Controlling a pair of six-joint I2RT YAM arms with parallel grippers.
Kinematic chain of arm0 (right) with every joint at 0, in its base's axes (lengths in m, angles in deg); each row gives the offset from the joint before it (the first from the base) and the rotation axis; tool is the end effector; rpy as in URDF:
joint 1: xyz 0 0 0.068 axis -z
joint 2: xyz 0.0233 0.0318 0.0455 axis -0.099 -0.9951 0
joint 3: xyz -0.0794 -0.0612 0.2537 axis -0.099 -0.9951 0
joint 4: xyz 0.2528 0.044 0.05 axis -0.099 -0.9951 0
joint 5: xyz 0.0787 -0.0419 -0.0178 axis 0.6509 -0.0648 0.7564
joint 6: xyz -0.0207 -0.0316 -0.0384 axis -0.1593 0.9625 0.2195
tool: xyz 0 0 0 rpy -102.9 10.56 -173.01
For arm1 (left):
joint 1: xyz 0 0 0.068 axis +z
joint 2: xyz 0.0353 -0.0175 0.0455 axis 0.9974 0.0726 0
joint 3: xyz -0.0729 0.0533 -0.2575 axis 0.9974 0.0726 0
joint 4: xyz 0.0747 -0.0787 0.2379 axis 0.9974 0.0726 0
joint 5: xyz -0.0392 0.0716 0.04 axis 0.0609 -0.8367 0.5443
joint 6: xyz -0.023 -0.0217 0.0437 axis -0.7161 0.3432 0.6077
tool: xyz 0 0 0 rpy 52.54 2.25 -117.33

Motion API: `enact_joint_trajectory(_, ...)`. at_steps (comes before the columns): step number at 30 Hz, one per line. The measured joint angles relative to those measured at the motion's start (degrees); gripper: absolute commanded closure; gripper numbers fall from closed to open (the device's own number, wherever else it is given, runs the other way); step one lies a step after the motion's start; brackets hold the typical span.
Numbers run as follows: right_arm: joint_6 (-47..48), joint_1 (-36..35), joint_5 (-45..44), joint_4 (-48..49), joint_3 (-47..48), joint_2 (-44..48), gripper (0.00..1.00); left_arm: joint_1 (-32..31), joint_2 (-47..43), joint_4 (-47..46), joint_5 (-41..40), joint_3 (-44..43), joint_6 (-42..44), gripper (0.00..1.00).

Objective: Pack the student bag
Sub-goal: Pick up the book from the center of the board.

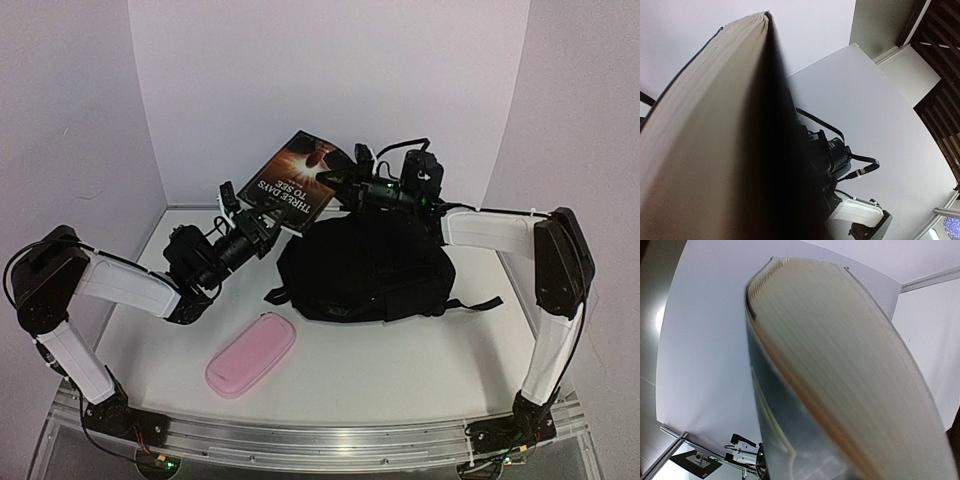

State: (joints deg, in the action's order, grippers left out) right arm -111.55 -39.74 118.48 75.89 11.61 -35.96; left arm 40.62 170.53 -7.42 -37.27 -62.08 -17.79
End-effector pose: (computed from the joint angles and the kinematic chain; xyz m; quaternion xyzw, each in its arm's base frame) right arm 0.3595 0.2751 0.3235 -0.1098 0.6527 0.7172 0.2179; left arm 0.2338 -0.2411 0.2631 -0.0457 0.5587 -0.6920 0.4548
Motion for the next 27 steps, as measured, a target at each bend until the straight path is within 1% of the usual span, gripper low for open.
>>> enact_joint_trajectory(3, 0.0, -0.1, -0.2, 1.7, -0.7, 0.0, 1.00, 0.0, -0.4, 0.4, -0.4, 0.0, -0.2, 0.99)
enact_joint_trajectory(4, 0.0, -0.1, -0.2, 2.3, -0.9, 0.0, 1.00, -0.1, -0.6, 0.7, -0.5, 0.0, -0.2, 1.00)
enact_joint_trajectory(5, 0.0, -0.1, -0.2, 2.7, -1.0, 0.0, 0.94, -0.1, -0.9, 1.0, -0.6, 0.1, -0.2, 1.00)
enact_joint_trajectory(9, -0.1, -0.5, -0.5, 3.4, -1.4, 0.1, 0.50, -0.3, -2.5, 1.8, -1.8, 1.4, 0.3, 1.00)
enact_joint_trajectory(10, 0.2, -0.6, -0.4, 3.1, -1.5, 0.2, 0.42, -0.3, -3.3, 2.0, -2.6, 2.1, 0.6, 1.00)
enact_joint_trajectory(11, 1.4, -0.7, -0.4, 2.0, -1.5, 0.4, 0.35, -0.2, -4.2, 2.1, -3.4, 3.0, 0.8, 1.00)
enact_joint_trajectory(13, 5.0, -0.7, -0.9, -2.5, -1.4, 1.0, 0.28, 0.4, -7.5, 3.8, -5.8, 5.3, 0.9, 1.00)
enact_joint_trajectory(14, 7.5, -0.7, -1.3, -5.7, -1.3, 1.4, 0.27, 0.7, -9.7, 5.6, -6.9, 6.2, 0.9, 1.00)
enact_joint_trajectory(16, 13.4, -0.8, -2.8, -13.2, -0.3, 1.9, 0.26, 1.1, -15.0, 12.2, -9.7, 6.8, 1.0, 1.00)
enact_joint_trajectory(21, 31.1, -1.2, -11.3, -34.8, 5.8, 2.1, 0.29, 1.5, -29.2, 36.6, -18.6, 4.9, 1.0, 1.00)
enact_joint_trajectory(24, 42.3, -2.7, -18.7, -46.7, 10.8, 2.0, 0.34, 1.6, -33.3, 50.3, -23.4, 2.4, 0.8, 1.00)
enact_joint_trajectory(27, 53.8, -7.9, -29.3, -56.8, 18.1, 0.2, 0.35, 1.8, -35.0, 60.3, -27.1, 1.2, 0.2, 1.00)
